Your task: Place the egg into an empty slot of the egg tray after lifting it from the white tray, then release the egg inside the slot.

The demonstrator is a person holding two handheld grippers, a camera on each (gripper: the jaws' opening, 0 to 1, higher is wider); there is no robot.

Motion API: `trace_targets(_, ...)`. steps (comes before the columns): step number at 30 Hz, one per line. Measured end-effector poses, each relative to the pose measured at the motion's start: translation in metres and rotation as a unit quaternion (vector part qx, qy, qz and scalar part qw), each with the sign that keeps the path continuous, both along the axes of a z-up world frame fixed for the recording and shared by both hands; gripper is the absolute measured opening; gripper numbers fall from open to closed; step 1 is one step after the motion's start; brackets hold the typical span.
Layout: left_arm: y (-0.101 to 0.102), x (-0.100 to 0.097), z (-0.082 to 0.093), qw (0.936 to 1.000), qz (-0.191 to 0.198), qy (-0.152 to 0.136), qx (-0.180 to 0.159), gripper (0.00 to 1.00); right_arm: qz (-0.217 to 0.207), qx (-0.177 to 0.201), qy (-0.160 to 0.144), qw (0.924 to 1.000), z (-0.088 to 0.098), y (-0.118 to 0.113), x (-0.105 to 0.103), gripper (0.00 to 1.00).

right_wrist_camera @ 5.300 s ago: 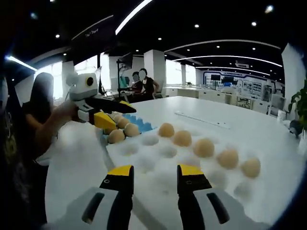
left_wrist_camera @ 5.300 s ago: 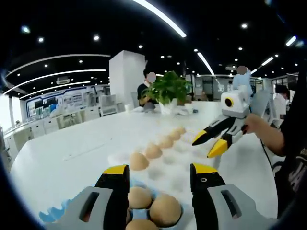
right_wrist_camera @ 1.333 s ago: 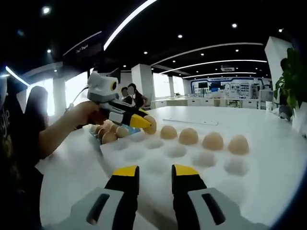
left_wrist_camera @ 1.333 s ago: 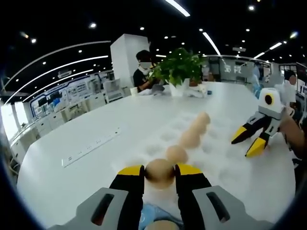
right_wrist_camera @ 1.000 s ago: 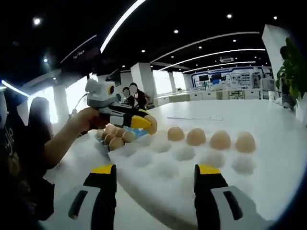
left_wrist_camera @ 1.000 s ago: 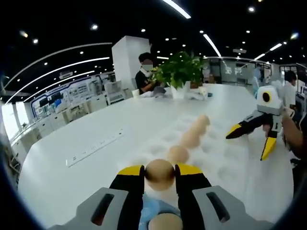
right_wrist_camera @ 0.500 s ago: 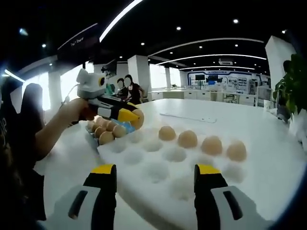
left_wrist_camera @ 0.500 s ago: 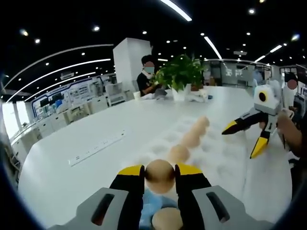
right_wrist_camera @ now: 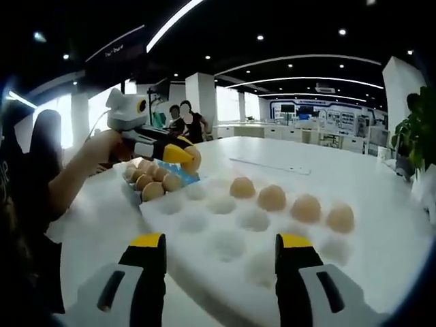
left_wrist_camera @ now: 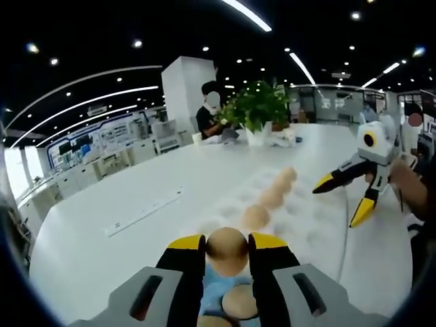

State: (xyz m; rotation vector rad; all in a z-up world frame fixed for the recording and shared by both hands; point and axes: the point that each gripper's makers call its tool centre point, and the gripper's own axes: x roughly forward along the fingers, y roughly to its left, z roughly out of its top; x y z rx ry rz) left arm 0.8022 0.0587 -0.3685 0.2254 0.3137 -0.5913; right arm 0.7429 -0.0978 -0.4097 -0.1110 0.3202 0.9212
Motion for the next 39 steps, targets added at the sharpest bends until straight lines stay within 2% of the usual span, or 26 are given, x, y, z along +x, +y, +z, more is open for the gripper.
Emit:
trace_targets(4,0.002,0.001,0.000,1.0000,0.005,-0.001,-0.001,0.25,0.003,-0.002,0.000,1.0000,0.000,0.001,0.002,0.67)
trace_targets(6,0.013,-0.002,0.006,1.0000,0.007,-0.002,-0.001,0.25,0.004,-0.005,0.001,1.0000,-0.001,0.003,0.001,0.67)
trace_targets(9,0.013,0.001,0.003,0.9999,0.011,-0.003,-0.002,0.25,0.004,-0.009,0.001,0.9999,-0.002,0.004,0.000,0.67)
trace_targets(12,0.026,-0.004,0.005,0.9999,0.015,-0.003,-0.002,0.25,0.004,-0.012,0.001,0.9999,-0.002,0.003,0.000,0.67)
trace_targets(16,0.028,-0.003,0.005,0.9997,0.022,-0.006,-0.001,0.25,0.005,-0.016,0.002,0.9999,-0.002,0.004,0.000,0.67)
trace_targets(19,0.038,-0.011,0.008,0.9996,0.026,-0.009,-0.004,0.25,0.005,-0.019,0.002,0.9998,-0.003,0.004,0.001,0.67)
trace_targets(39,0.077,-0.019,0.003,0.9984,0.056,-0.012,-0.006,0.24,0.020,-0.035,0.004,0.9992,-0.006,0.016,-0.004,0.65)
